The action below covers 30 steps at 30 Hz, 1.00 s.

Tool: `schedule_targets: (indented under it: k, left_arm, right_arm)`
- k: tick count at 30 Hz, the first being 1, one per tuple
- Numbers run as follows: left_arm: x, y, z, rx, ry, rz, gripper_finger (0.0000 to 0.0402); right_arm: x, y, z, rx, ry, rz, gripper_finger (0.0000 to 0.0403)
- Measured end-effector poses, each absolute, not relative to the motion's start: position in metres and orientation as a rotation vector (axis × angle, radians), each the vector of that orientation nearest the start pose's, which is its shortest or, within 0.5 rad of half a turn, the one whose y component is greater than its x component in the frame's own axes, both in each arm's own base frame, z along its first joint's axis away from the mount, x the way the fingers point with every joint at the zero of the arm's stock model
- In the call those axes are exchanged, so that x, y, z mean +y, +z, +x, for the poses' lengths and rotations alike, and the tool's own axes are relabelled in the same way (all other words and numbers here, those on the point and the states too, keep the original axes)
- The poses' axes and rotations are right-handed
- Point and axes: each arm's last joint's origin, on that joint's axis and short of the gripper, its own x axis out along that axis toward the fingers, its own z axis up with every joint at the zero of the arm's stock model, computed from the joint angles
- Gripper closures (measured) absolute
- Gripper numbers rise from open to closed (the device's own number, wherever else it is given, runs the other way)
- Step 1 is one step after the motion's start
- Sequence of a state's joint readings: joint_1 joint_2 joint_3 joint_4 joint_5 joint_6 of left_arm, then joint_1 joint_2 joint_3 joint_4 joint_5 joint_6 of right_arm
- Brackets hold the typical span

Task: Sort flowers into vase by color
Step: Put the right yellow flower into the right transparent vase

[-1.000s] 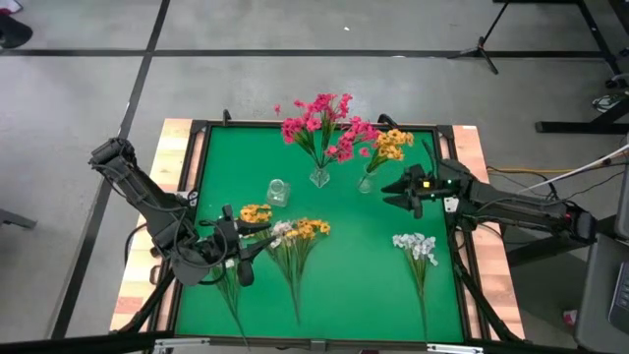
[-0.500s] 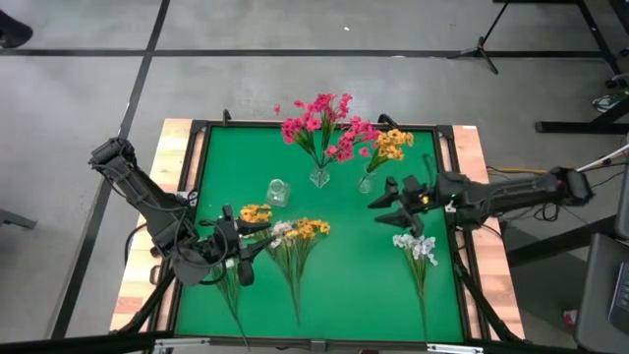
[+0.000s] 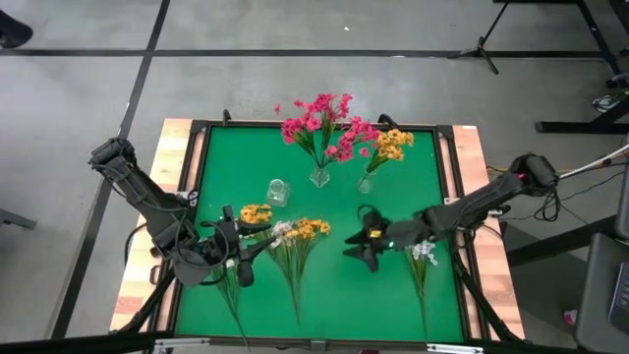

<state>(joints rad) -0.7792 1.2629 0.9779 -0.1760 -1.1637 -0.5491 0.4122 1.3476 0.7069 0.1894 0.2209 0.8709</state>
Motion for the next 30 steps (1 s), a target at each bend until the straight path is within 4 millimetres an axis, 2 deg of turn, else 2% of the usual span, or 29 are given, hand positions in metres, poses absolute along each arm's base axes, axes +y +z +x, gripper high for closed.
schedule_targets:
  k: [5,10,15,21,30]
  left_arm:
    - [-0.166,0.309,0.206,0.15,0.431,-0.157,0.0249]
    - [-0.166,0.309,0.206,0.15,0.43,-0.157,0.0249]
    - [-0.166,0.309,0.206,0.149,0.43,-0.158,0.0249]
    - [-0.166,0.308,0.206,0.148,0.433,-0.178,0.0249]
    - [-0.166,0.307,0.205,0.153,0.432,-0.172,0.0249]
  right_arm:
    - [0.136,0.219,0.281,0.439,-0.133,0.722,0.0185]
    - [0.156,0.21,0.304,0.423,-0.253,0.675,0.0185]
    - [0.169,0.194,0.328,0.488,-0.317,0.65,0.0185]
    - [0.18,0.179,0.346,0.567,-0.406,0.669,0.0185]
    - [0.19,0.172,0.368,0.563,-0.468,0.665,0.0185]
